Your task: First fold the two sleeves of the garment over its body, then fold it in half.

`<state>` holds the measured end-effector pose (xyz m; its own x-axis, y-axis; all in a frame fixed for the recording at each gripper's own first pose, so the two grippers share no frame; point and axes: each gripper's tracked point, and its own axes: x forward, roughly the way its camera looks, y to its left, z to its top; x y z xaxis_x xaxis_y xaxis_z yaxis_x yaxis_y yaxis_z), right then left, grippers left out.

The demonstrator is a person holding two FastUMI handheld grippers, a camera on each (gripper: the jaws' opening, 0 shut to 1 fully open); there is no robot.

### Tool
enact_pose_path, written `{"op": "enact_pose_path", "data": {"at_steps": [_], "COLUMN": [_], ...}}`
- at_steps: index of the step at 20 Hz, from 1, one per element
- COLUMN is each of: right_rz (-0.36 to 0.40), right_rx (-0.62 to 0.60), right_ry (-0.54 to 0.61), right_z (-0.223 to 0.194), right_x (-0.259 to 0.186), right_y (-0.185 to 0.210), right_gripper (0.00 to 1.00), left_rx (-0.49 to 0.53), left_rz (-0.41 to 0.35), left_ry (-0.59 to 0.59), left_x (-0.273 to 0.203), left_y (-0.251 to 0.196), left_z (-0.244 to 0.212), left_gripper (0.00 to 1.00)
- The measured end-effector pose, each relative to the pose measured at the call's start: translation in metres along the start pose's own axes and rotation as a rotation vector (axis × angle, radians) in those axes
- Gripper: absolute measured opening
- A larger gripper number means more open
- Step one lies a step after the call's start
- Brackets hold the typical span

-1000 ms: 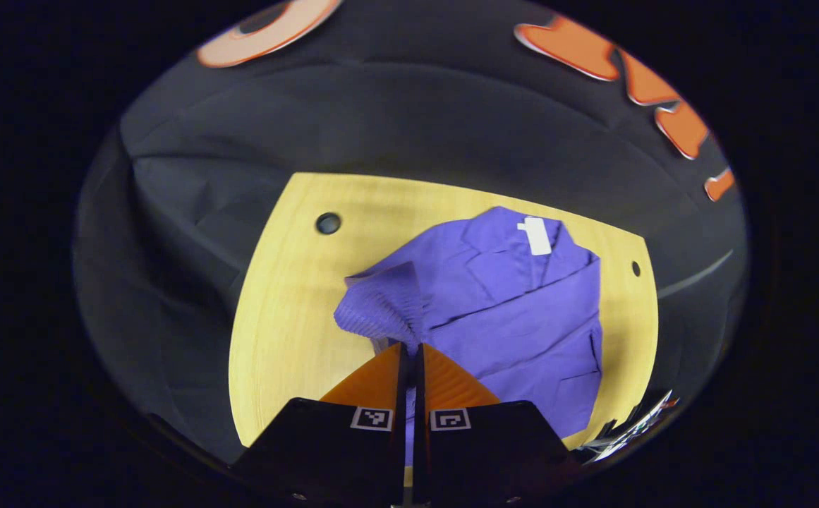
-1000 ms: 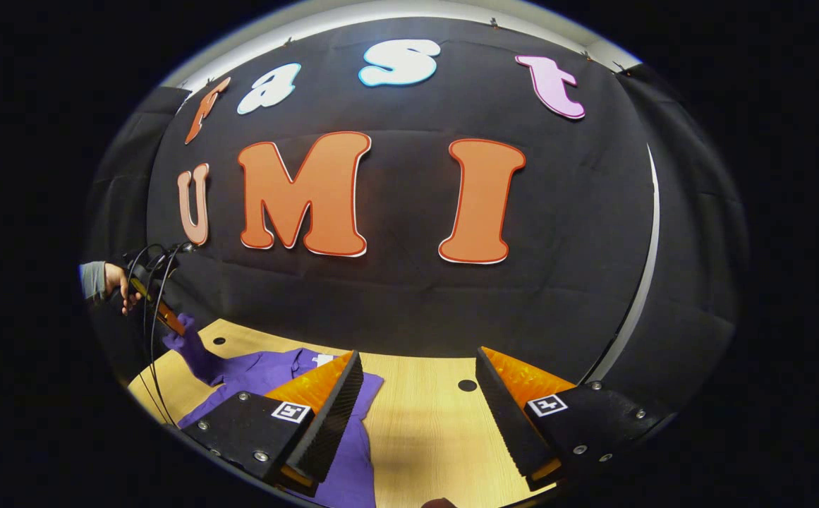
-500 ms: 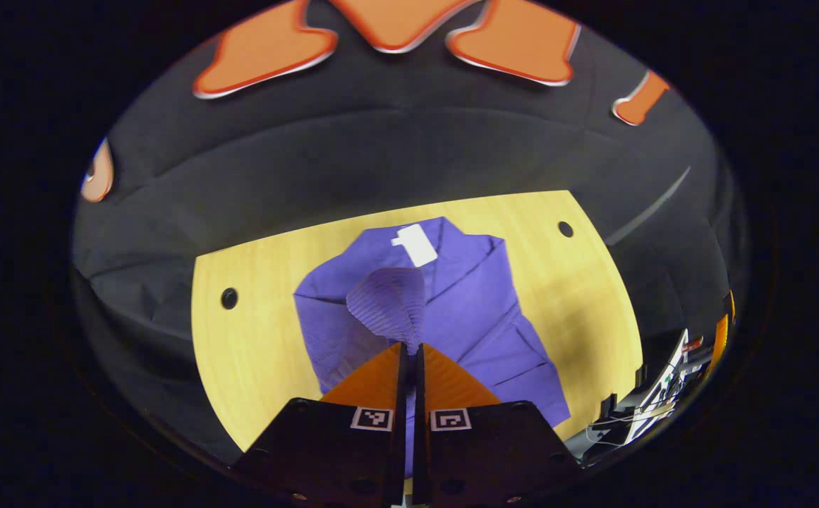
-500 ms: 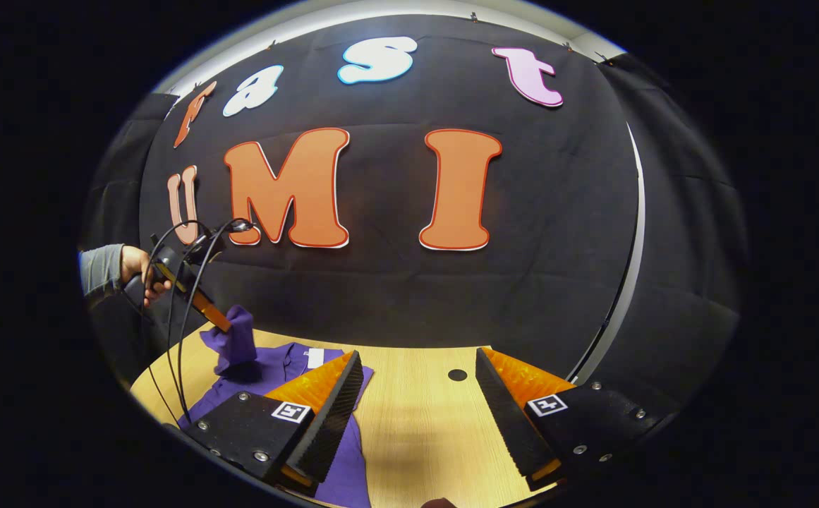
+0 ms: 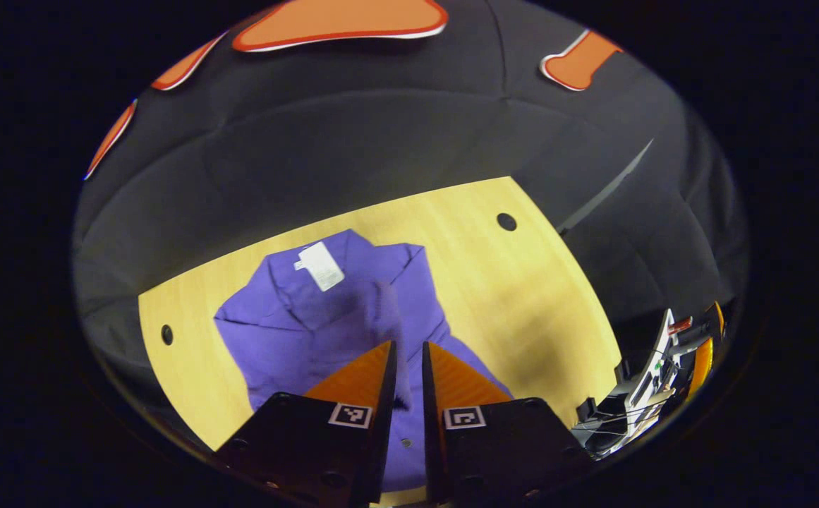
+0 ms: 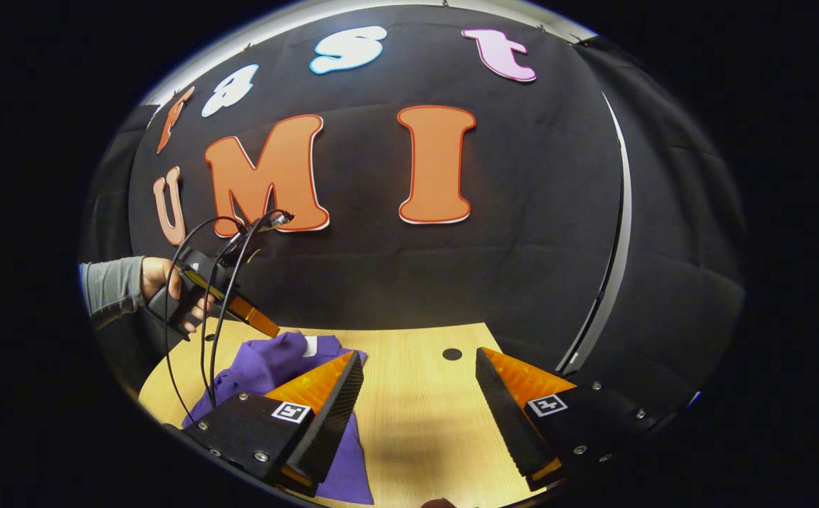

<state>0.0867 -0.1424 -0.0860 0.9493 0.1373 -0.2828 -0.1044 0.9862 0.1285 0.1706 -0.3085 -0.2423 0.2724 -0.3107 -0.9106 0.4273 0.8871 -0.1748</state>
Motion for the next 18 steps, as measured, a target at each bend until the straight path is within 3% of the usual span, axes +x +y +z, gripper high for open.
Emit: {"op": "enact_pose_path", "data": {"at_steps": [2,4,6,7,9,12,15,18], "right_rz": [-0.001,0.0,0.004,0.009,0.021,0.055,0.081,0.11], "right_rx": [0.001,-0.002,-0.007,-0.01,-0.018,-0.042,-0.057,-0.068], "right_ry": [0.018,0.027,0.046,0.061,0.092,0.143,0.197,0.272], "right_z": [-0.005,-0.006,-0.012,-0.016,-0.025,-0.046,-0.071,-0.101], "right_x": [0.001,0.002,0.006,0.008,0.011,0.017,0.018,0.013], "right_y": [0.0,0.003,0.008,0.014,0.026,0.053,0.079,0.099], "right_gripper": [0.96,0.96,0.96,0.96,0.96,0.96,0.96,0.96], "left_rx": [0.011,0.003,-0.001,0.004,0.01,-0.024,-0.063,-0.099], "left_rz": [-0.008,-0.015,0.002,0.025,0.101,0.196,0.296,0.352], "left_ry": [-0.076,-0.127,-0.173,-0.199,-0.242,-0.273,-0.322,-0.362], "left_x": [-0.005,-0.021,-0.039,-0.049,-0.067,-0.098,-0.127,-0.155], "left_y": [-0.003,0.002,0.018,0.032,0.064,0.109,0.151,0.169], "left_z": [0.013,0.013,0.008,0.003,-0.011,-0.051,-0.092,-0.134], "left_gripper": [0.32,0.34,0.48,0.63,0.8,0.82,0.92,0.93]}}
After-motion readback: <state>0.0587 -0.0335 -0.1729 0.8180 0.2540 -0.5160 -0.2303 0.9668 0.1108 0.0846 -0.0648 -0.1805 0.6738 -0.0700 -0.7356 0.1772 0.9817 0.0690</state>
